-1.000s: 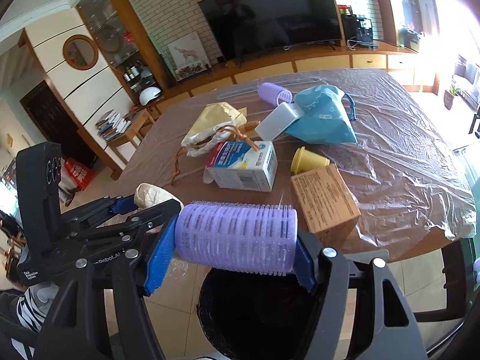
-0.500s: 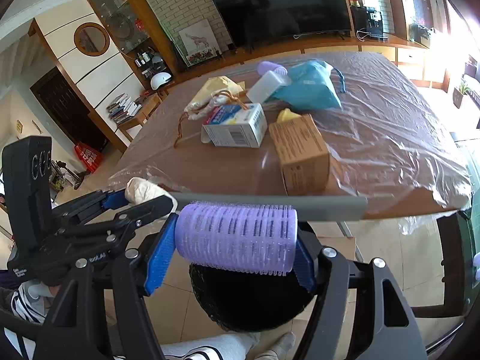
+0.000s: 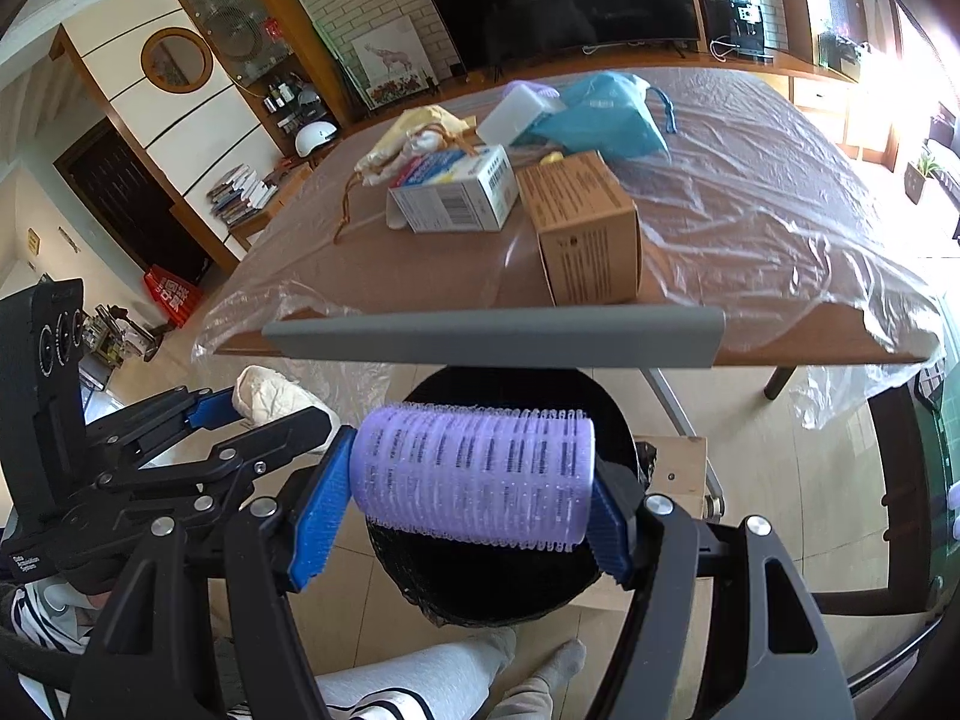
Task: Collect trash
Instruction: 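Carry the hair roller in the right tool and the paper ball in the left tool over the black bin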
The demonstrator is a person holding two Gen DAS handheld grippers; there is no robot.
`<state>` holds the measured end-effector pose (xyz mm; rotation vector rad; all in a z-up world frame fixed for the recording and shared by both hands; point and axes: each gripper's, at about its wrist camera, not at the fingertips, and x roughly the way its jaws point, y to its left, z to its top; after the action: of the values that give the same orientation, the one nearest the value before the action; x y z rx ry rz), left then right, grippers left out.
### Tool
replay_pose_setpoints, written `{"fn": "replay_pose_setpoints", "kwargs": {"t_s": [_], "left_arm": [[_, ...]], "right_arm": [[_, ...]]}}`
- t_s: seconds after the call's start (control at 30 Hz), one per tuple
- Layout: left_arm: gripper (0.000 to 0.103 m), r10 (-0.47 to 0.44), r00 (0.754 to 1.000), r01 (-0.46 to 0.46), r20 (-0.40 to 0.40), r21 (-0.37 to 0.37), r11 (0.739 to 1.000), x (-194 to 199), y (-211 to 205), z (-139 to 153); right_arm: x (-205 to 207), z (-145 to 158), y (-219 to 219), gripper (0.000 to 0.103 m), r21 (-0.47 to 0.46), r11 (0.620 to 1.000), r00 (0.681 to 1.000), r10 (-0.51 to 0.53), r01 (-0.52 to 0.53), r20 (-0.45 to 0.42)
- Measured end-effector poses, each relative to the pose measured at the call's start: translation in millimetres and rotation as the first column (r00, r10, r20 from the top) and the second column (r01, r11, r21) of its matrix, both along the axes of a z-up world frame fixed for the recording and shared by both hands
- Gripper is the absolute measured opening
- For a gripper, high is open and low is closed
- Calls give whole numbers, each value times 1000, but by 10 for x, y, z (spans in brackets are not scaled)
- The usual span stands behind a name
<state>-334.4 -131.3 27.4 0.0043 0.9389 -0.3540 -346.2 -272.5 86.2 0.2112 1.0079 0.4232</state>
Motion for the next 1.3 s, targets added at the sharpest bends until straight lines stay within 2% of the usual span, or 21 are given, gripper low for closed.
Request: {"fn": "replay_pose_setpoints", "kwargs": {"t_s": [0.67,1.3], "left_arm": [[53,-32,996,35,-86,33,999,-98,-31,-399],[53,-71,983,87,-168,90,992,98,-74,-780]], "right_arm": [[61,-403,102,67,-25,999,997,-25,23,-79],[254,-835,194,67,-81,994,983,-84,71,-161]]}}
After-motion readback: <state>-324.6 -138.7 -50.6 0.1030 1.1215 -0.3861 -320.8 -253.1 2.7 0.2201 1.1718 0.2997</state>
